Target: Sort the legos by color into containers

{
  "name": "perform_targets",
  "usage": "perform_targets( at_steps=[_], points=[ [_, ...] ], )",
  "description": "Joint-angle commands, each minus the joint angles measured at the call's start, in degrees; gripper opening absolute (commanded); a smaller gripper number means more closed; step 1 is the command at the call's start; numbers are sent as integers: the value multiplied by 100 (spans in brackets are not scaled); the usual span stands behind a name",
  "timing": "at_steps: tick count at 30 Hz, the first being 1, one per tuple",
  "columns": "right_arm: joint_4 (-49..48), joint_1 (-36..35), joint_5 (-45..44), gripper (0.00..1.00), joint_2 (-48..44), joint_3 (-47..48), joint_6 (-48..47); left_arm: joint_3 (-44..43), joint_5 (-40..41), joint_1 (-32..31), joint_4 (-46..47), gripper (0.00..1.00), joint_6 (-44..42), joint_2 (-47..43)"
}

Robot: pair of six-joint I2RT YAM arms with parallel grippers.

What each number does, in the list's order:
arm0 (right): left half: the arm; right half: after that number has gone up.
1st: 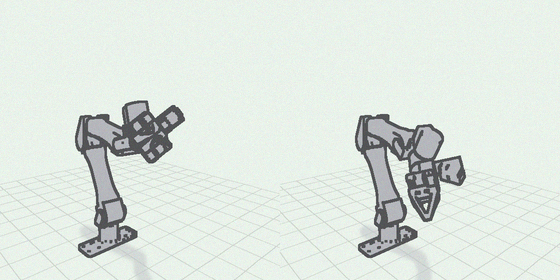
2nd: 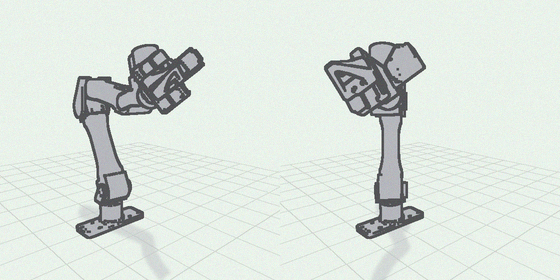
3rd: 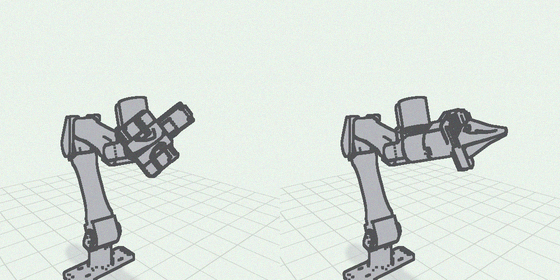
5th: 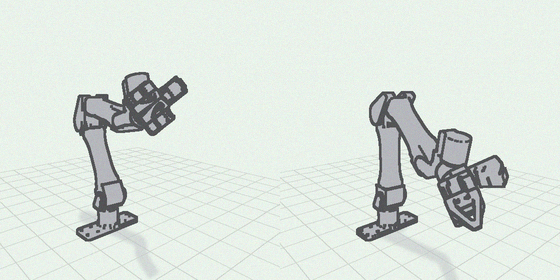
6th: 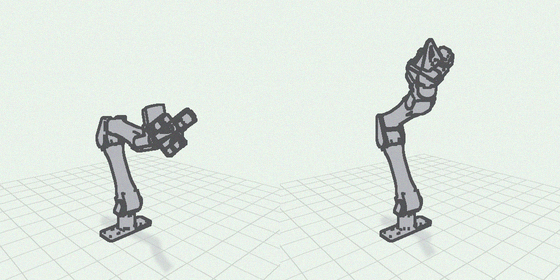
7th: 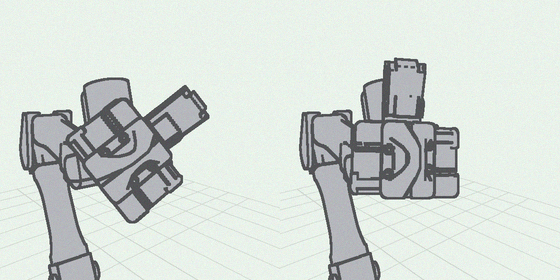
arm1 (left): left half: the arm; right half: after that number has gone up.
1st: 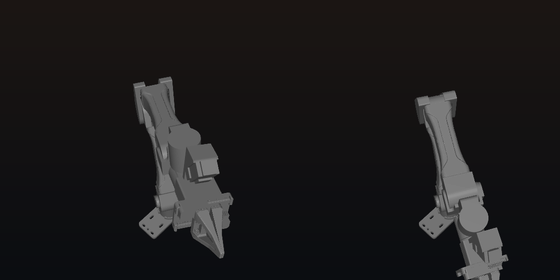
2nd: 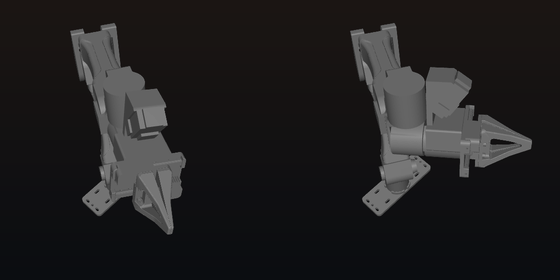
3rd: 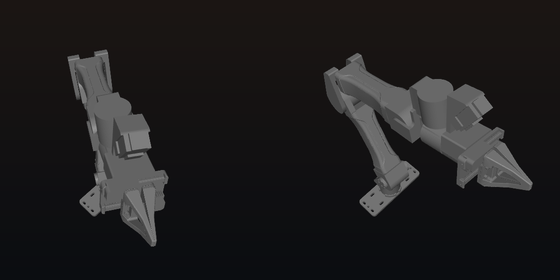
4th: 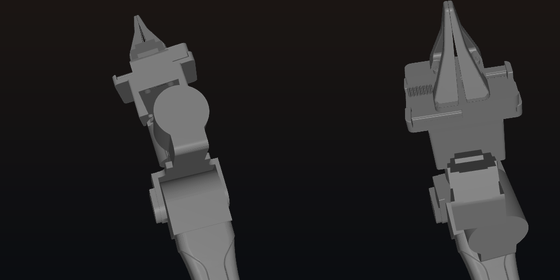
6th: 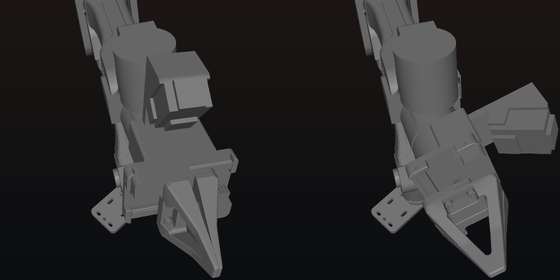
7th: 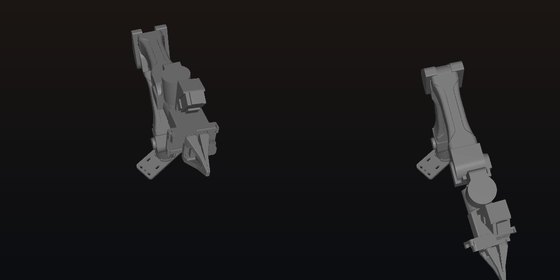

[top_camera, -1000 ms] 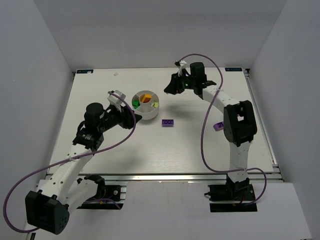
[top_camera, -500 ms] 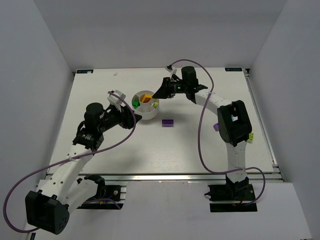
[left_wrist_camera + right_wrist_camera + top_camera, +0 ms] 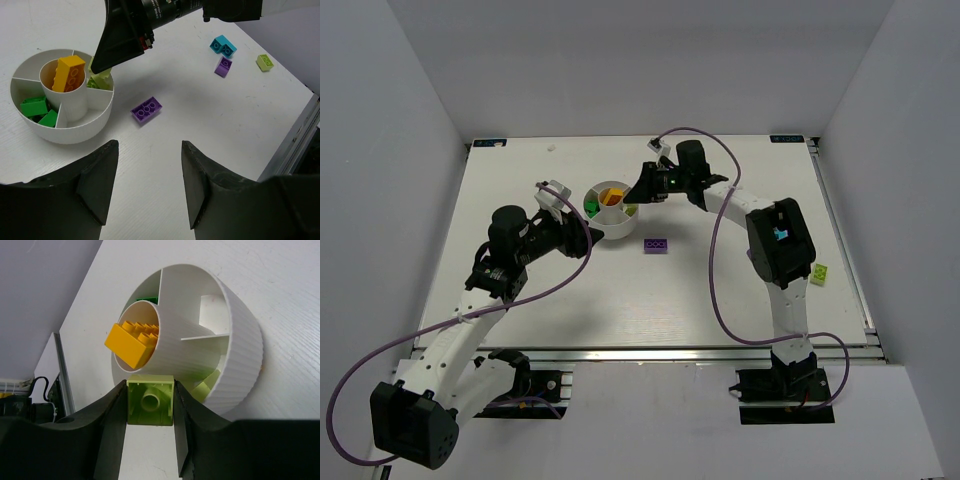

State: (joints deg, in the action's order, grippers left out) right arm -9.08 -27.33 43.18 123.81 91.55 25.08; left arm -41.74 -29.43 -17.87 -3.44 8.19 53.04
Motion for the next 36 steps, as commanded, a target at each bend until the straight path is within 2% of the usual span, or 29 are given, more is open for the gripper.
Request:
perform_targets(
  at_steps=[1, 4, 7, 12, 17, 19, 21, 22, 23, 24, 25, 27, 28, 29, 31, 32, 33, 34, 35, 36],
  points=[
    [-50, 9, -90, 35, -59, 170, -126, -89, -124, -24, 19, 63, -1, -127],
    [-6, -18, -99, 47, -24, 205, -179, -89, -124, -24, 37, 63, -10, -136],
    [12, -18, -108, 54, 12, 258, -214, -80, -124, -24, 37, 63, -1, -136],
    [64, 0, -117, 58, 38, 337, -258, -80, -133, -24, 37, 63, -1, -127],
    [152, 35, -125, 58, -163, 381, -477, -72, -124, -24, 37, 63, -10, -127],
    [616, 35, -606, 57, -426, 460, -906, -80, -124, -24, 19, 62, -1, -109],
    [899, 35, -1308, 58, -664, 522, -1863, -89, -159, -24, 19, 61, 16, -57],
    [1108, 35, -2060, 59, -1030, 418, -2223, -98, -194, -24, 54, 57, 34, -48],
    [1075, 52, -2442, 65, -1243, 68, -2792, -89, -256, -24, 72, 53, 60, -30],
    [971, 79, -2794, 73, -1454, -213, -2850, -89, -300, -24, 89, 50, 78, 5],
    [604, 253, -3102, 89, -1900, -477, -2868, -98, -352, -24, 107, 42, 95, 22],
    [600, 560, -3471, 89, -2315, -1170, -2729, -107, -511, -24, 133, 32, 139, 84],
    [592, 614, -3431, 89, -2692, -1383, -2737, -115, -563, -24, 159, 23, 157, 110],
    [731, 702, -3317, 89, -2878, -1568, -2806, -115, -633, -24, 186, 21, 192, 110],
    [899, 1043, -3412, 77, -3482, -2052, -2641, -89, -669, -24, 265, 21, 245, 84],
    [1300, 1133, -3439, 68, -3704, -2210, -2553, -54, -687, -24, 300, 21, 280, 84],
    [1391, 1334, -3535, 54, -3941, -2559, -2552, -54, -722, -24, 300, 22, 306, 67],
    [1479, 1518, -3649, 47, -4448, -2737, -2552, -54, -731, -24, 300, 26, 324, 84],
    [1601, 1599, -3772, 40, -4697, -2895, -2552, -45, -748, -24, 300, 37, 350, 102],
    [1942, 1826, -4043, 26, -4908, -3019, -2552, -54, -783, -24, 300, 44, 420, 110]
  ],
)
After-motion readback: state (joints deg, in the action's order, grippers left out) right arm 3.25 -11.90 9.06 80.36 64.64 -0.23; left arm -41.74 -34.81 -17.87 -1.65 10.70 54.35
